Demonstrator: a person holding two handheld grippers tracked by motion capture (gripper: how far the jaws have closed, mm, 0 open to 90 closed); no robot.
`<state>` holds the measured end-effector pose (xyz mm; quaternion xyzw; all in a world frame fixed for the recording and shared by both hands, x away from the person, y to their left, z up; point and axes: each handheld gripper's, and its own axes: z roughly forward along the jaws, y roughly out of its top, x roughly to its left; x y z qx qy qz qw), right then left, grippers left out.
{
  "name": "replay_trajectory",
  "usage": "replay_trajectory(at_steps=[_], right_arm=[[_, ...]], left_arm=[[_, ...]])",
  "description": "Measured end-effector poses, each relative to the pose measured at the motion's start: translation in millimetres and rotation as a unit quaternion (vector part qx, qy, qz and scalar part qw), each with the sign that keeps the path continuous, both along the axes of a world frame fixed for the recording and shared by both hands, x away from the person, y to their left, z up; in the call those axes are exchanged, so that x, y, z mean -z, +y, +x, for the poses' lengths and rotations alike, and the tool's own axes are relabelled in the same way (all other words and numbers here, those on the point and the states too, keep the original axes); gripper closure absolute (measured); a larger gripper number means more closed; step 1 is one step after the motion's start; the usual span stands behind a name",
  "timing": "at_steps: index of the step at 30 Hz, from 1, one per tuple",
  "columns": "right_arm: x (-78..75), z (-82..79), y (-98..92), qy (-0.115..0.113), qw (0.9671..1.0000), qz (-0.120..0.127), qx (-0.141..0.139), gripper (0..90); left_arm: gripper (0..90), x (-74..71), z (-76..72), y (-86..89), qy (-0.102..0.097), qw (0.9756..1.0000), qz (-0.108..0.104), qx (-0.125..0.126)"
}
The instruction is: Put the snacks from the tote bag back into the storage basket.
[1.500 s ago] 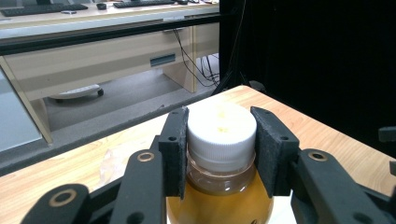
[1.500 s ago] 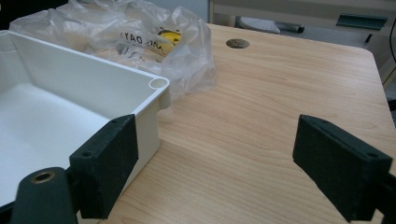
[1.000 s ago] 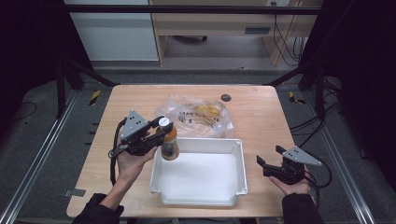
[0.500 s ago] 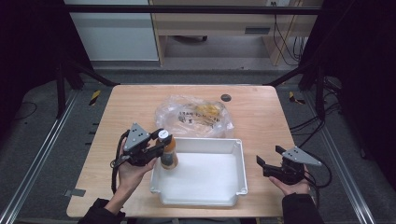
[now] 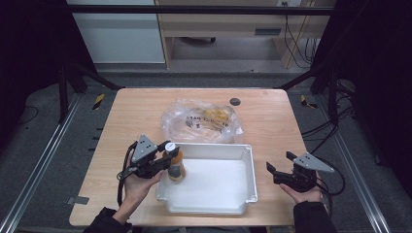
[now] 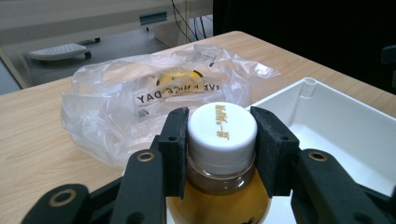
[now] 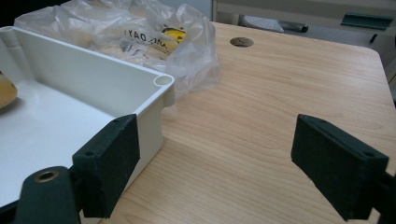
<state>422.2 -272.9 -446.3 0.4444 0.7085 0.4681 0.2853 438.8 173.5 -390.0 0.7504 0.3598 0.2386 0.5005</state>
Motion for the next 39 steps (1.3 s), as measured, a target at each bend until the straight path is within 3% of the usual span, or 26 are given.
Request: replay_trajectory(at_steps=[5,25,39], right_arm=[[0.1,-0.1,0.2,0.001,1.0000,0.000,0.000,15.6],[1.5,0.1,0.9,0.003,1.0000,-0.004,-0.001,15.5],[0.5,-0.6,0.0,0.002,1.0000,0.001,0.000,14.7]], left_arm=[[59.2,6.6,0.9,-1.3,0.008,0.9999,0.010,0.000],[58.0,13.2,-3.4,-2.3,-0.009,0.9999,-0.005,-0.005],[32.1,-2.0,-13.1,16.9,-0.029,0.9991,-0.032,0.001]])
